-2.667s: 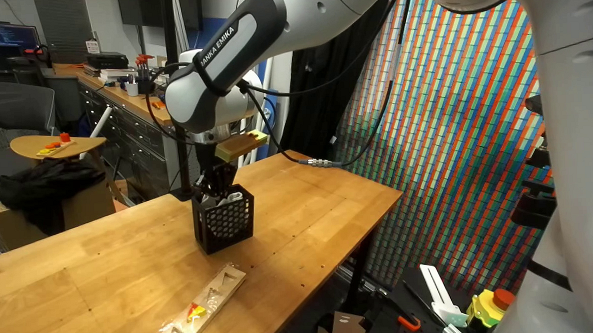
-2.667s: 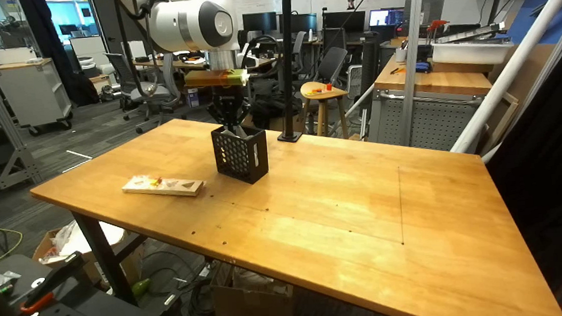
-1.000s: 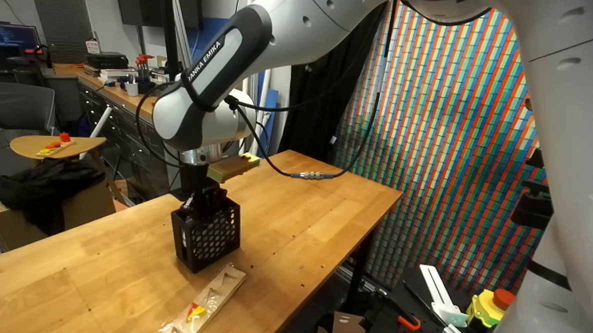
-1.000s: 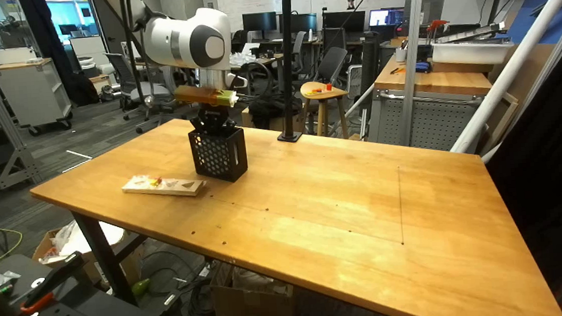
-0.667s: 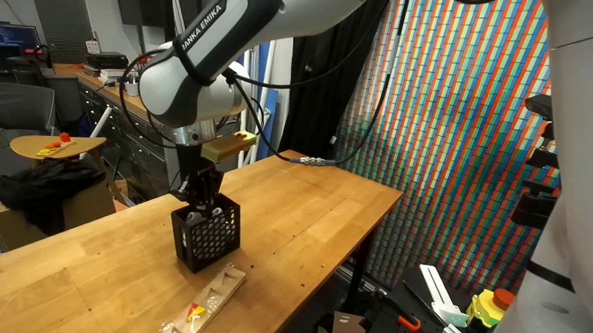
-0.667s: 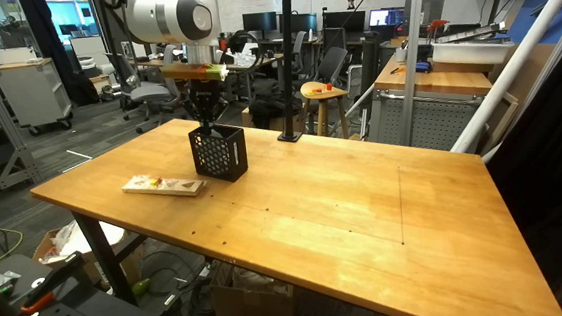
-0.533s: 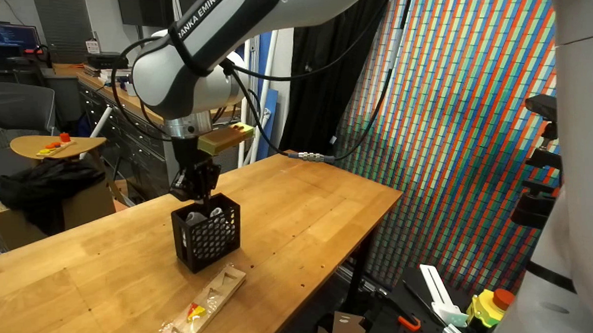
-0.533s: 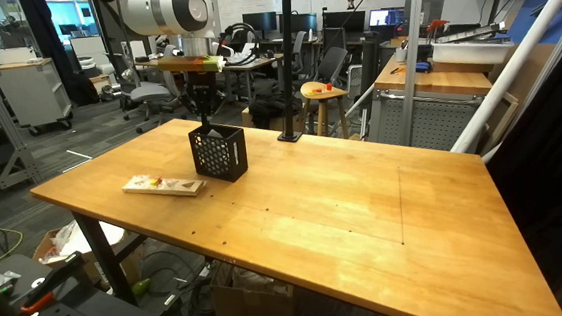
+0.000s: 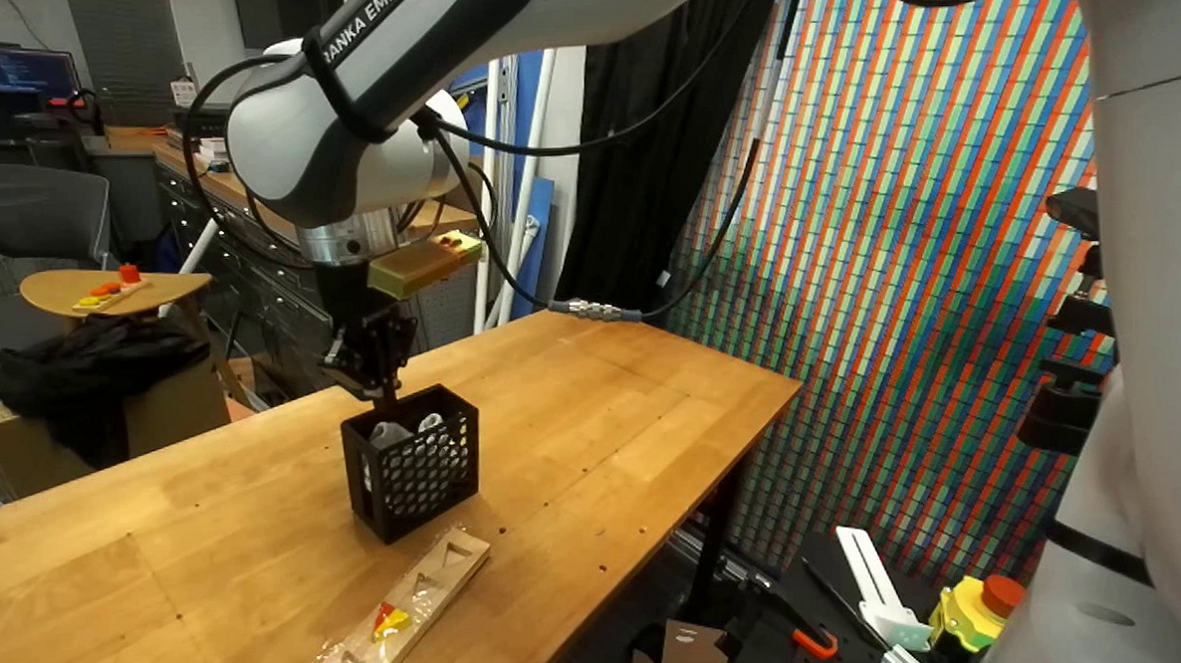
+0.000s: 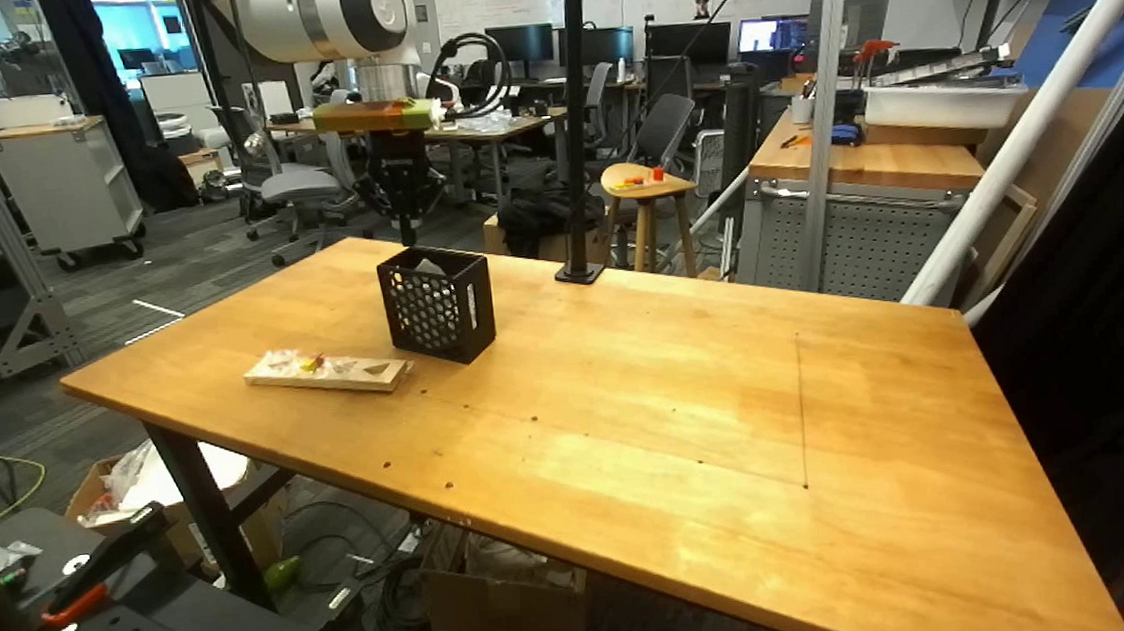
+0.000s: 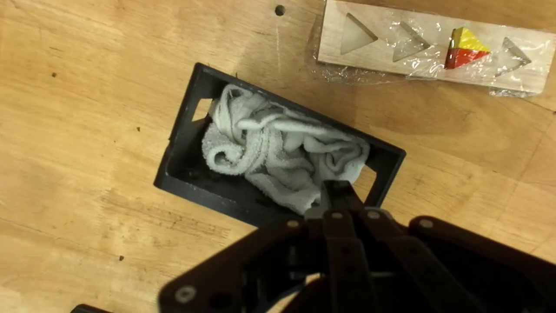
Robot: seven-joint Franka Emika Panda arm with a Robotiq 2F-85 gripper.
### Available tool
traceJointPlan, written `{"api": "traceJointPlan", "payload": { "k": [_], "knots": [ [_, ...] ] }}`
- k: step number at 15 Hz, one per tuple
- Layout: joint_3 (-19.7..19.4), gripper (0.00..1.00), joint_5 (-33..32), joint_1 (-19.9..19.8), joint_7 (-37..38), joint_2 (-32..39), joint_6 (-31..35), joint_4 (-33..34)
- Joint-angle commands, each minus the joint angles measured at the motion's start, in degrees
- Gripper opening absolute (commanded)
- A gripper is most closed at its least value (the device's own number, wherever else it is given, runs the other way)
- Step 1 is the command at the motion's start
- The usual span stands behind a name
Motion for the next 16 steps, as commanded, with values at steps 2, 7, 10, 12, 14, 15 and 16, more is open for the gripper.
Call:
{"api": "traceJointPlan", "payload": {
  "k": [2, 7, 10, 12, 14, 15, 16],
  "knots": [
    [-0.8, 0.01, -1.2, 0.5, 0.4, 2.7, -0.8, 4.1],
    [-1.0, 0.01, -0.7, 0.4, 0.6, 4.9, -0.1, 5.5],
    [-1.0, 0.01, -0.3, 0.2, 0.6, 5.9, 0.5, 5.6],
    [-1.0, 0.01, -0.1, 0.1, 0.8, 6.0, 0.8, 5.2],
    [-1.1, 0.01, 0.0, -0.1, 1.0, 6.1, 1.3, 4.8],
    [-1.1, 0.01, 0.1, -0.1, 1.1, 6.1, 1.5, 4.6],
    [-1.2, 0.01, 0.3, -0.3, 1.2, 6.2, 1.8, 4.4]
  ]
}}
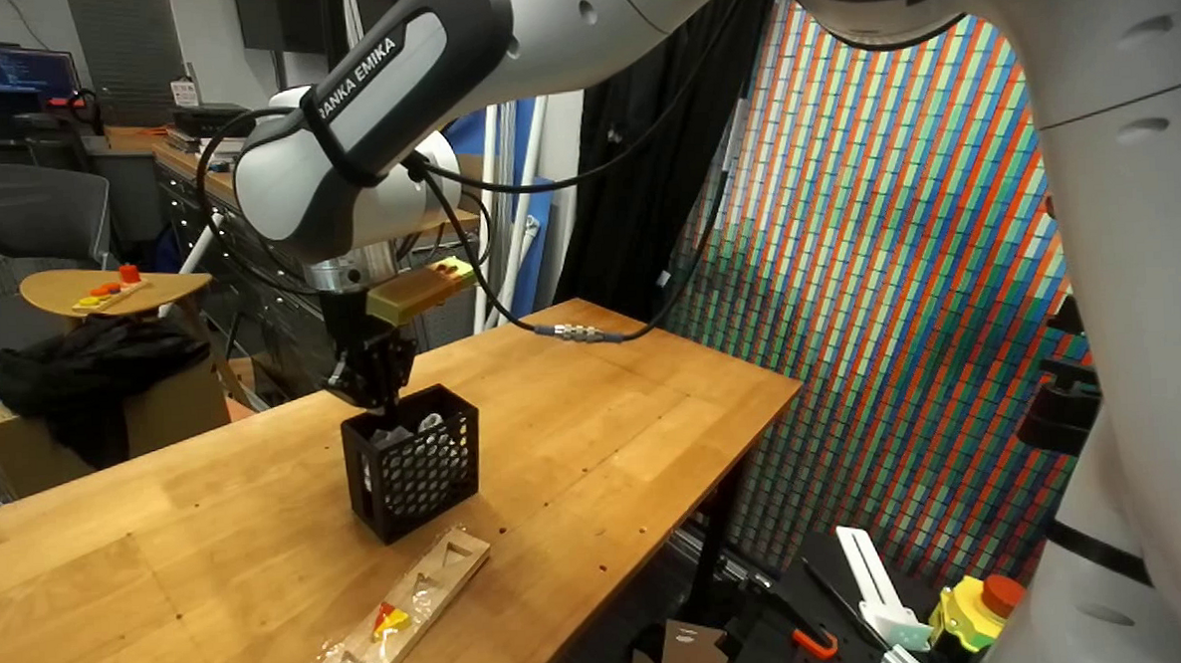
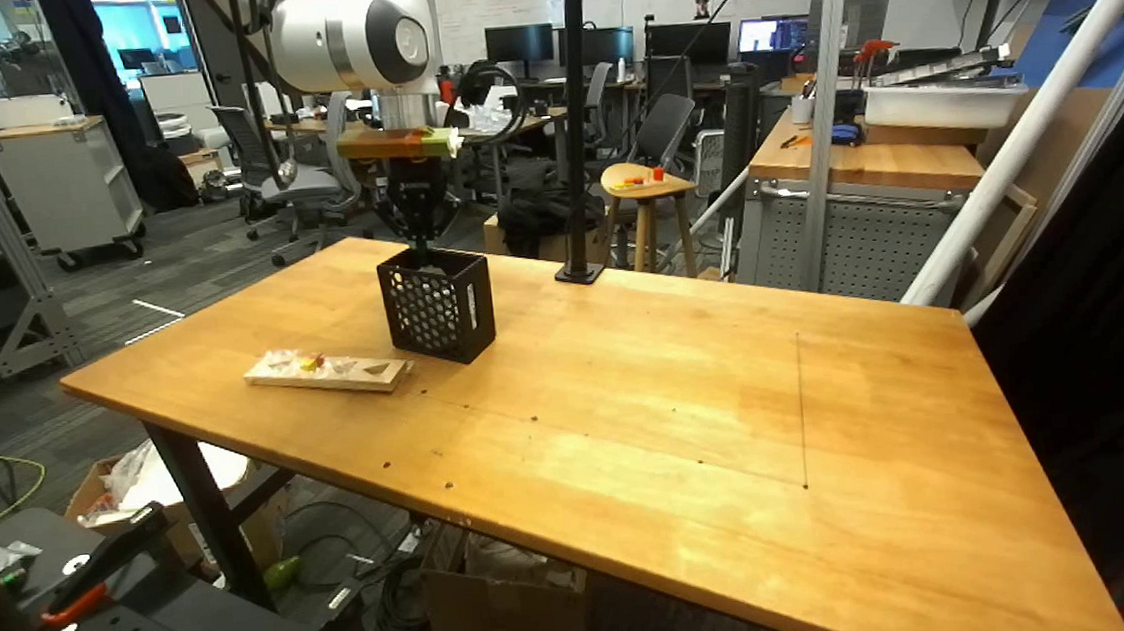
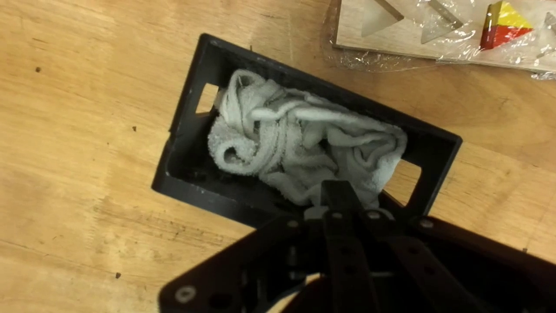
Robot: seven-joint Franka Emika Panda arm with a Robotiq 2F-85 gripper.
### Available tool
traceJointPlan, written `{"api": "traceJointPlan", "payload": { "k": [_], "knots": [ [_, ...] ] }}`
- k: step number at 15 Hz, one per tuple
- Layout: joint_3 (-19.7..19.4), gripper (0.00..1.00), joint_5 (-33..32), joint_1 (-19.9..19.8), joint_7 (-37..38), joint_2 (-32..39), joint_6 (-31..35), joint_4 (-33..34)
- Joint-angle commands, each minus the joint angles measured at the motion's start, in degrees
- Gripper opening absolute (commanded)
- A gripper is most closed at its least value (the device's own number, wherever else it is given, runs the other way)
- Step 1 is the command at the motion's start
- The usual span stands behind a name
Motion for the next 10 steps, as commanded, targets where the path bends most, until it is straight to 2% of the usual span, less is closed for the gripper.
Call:
{"api": "traceJointPlan", "payload": {
  "k": [1, 10],
  "knots": [
    [-0.4, 0.01, 0.4, -0.2, 0.9, 0.5, 1.6, 0.2],
    [-0.6, 0.01, 2.2, -1.5, 1.9, 1.1, 5.7, -3.3]
  ]
}}
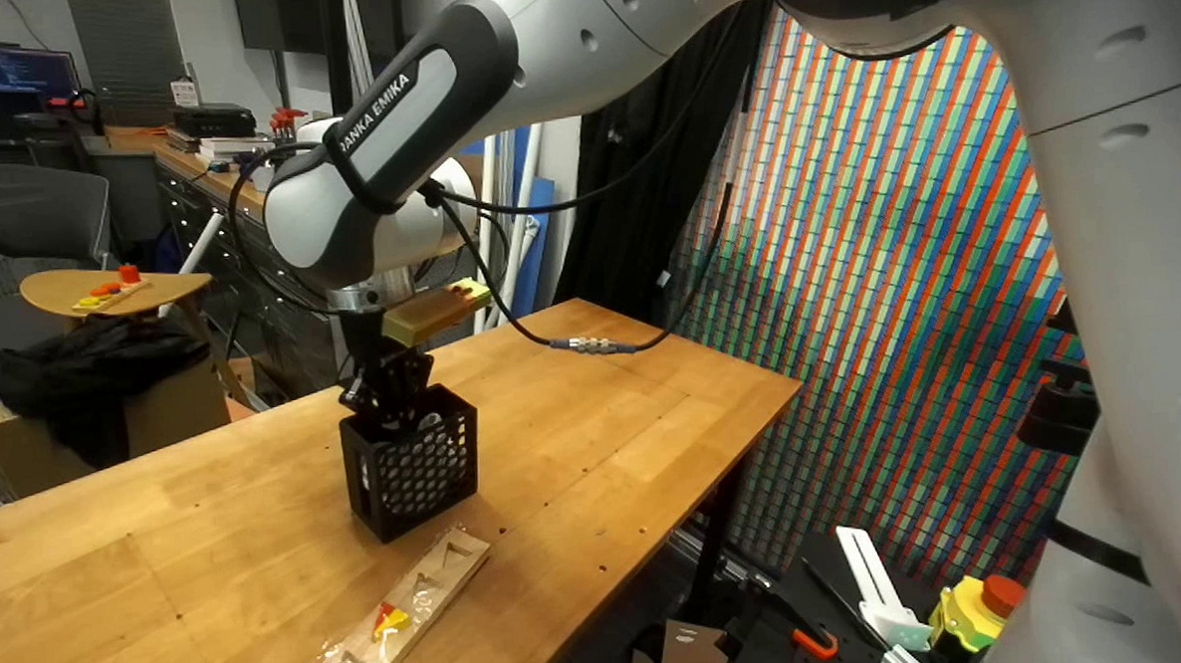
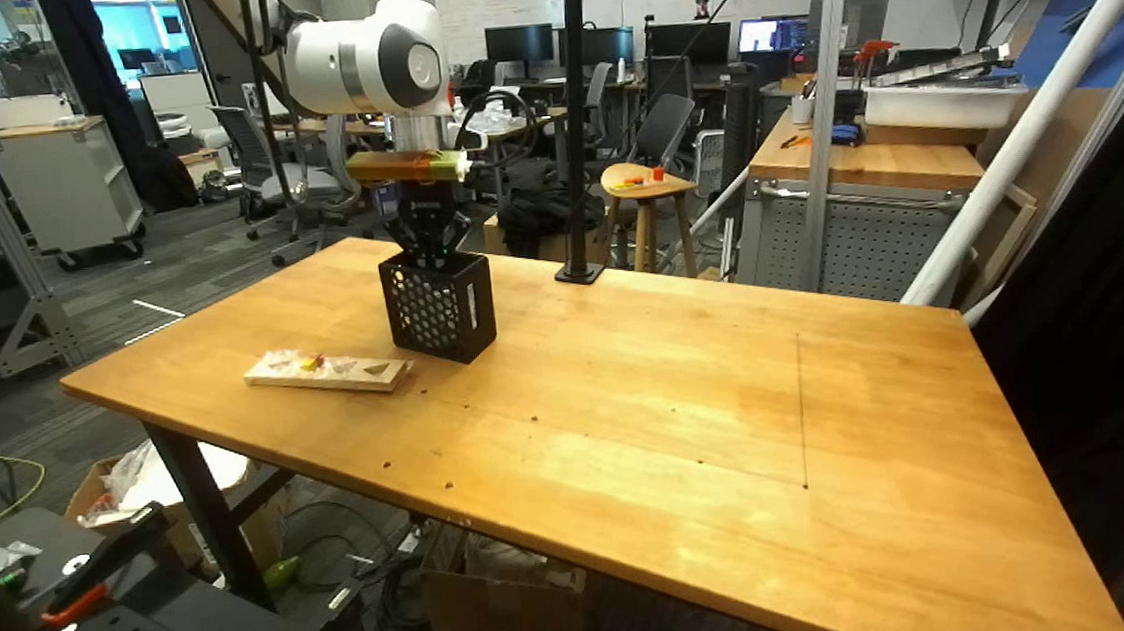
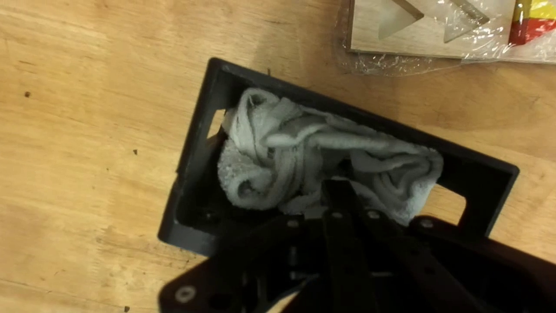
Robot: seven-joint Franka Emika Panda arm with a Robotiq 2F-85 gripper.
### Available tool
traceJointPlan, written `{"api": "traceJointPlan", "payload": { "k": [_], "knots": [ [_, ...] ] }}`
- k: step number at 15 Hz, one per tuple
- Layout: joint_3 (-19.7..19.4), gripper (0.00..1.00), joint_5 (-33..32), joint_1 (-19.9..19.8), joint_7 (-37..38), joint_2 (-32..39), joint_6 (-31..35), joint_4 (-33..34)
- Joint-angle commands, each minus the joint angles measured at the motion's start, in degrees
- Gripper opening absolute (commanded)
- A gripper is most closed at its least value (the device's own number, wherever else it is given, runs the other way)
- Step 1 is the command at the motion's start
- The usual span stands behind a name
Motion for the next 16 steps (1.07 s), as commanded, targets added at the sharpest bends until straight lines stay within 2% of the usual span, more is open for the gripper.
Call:
{"api": "traceJointPlan", "payload": {
  "k": [1, 8, 16],
  "knots": [
    [0.1, 0.01, 1.7, -0.6, 0.6, -0.1, 2.7, -1.4],
    [0.5, 0.01, 4.3, -1.0, 0.9, 0.1, 6.0, -2.8],
    [-1.1, 0.01, 0.2, 0.4, 3.0, -5.2, 9.4, -8.1]
  ]
}}
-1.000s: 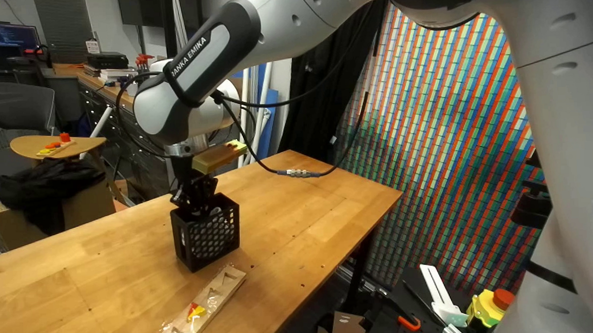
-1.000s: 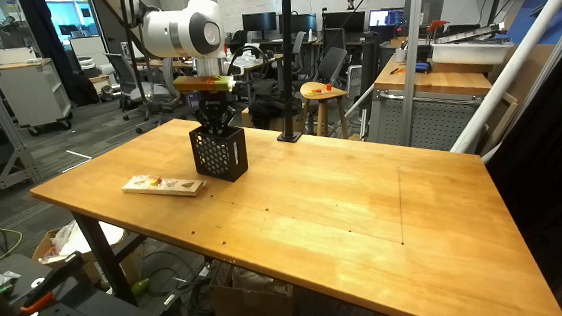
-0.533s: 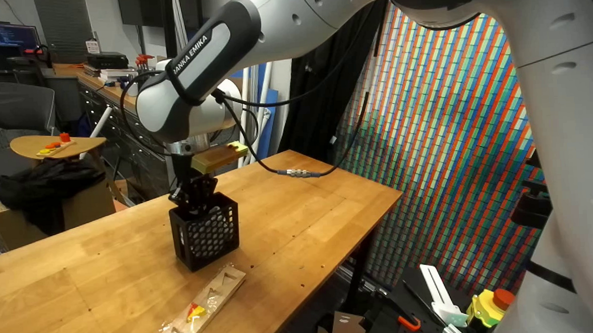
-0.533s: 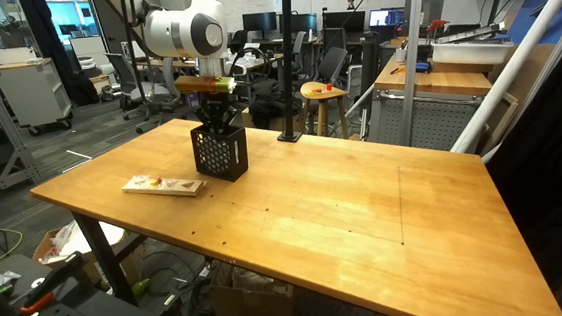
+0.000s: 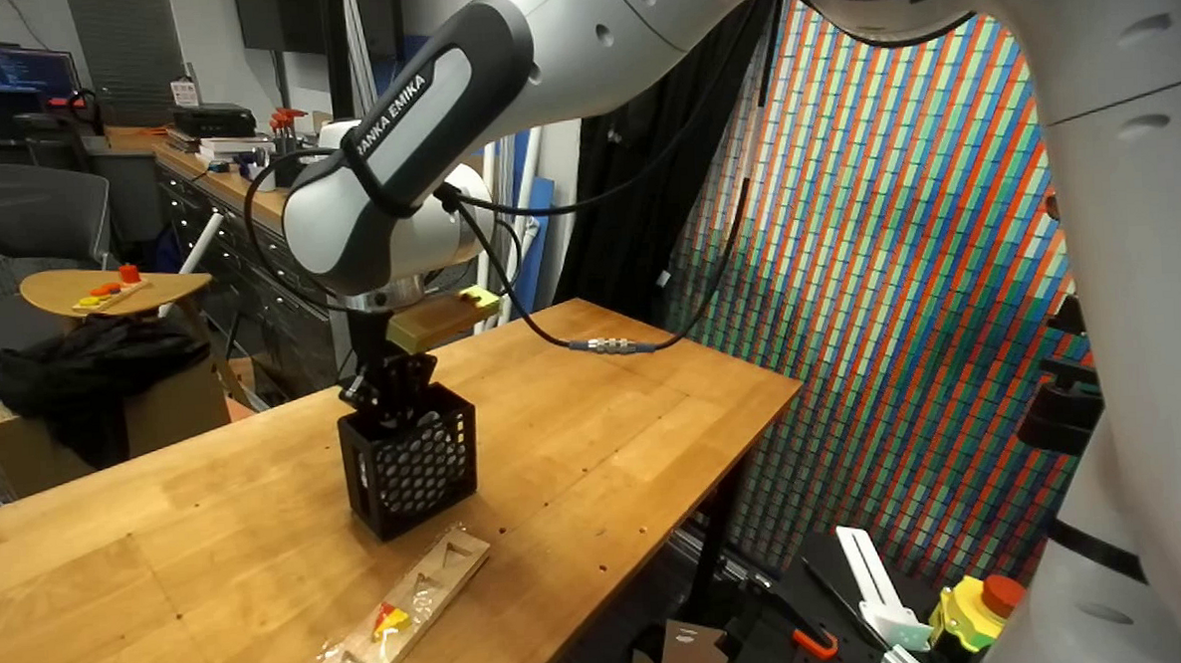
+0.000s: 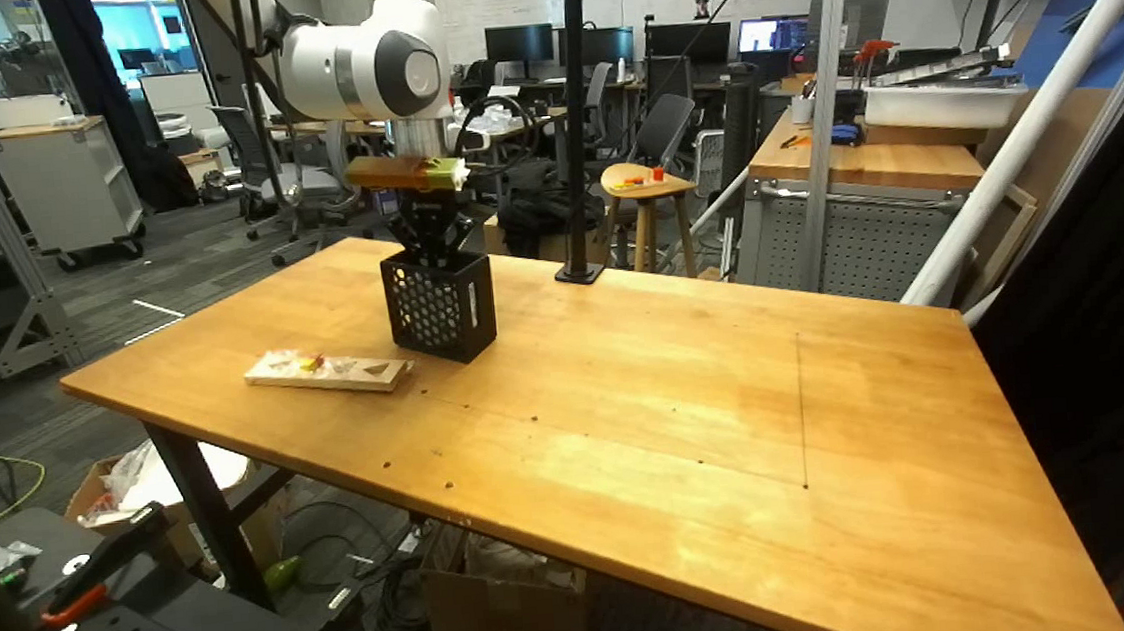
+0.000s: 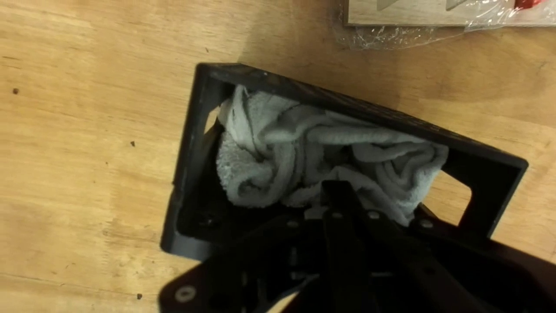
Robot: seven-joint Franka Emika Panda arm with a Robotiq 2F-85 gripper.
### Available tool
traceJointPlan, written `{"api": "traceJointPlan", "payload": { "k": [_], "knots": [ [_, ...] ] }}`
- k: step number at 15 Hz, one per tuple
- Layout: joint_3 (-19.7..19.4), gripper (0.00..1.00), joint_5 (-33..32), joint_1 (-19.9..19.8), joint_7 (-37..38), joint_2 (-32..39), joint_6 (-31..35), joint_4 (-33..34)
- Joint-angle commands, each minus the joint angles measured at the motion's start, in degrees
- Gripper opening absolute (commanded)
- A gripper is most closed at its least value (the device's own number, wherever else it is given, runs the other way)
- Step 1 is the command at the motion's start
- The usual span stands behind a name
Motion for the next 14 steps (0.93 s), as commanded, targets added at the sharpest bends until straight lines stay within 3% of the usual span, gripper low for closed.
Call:
{"api": "traceJointPlan", "payload": {
  "k": [1, 8, 14],
  "knots": [
    [-1.2, 0.01, -2.4, 1.2, 1.8, -3.8, 2.5, -4.3],
    [-1.7, 0.01, -6.2, 1.7, 3.1, -7.1, 2.6, -7.1],
    [-1.0, 0.01, -5.2, 1.3, 2.7, -6.3, 3.7, -7.9]
  ]
}}
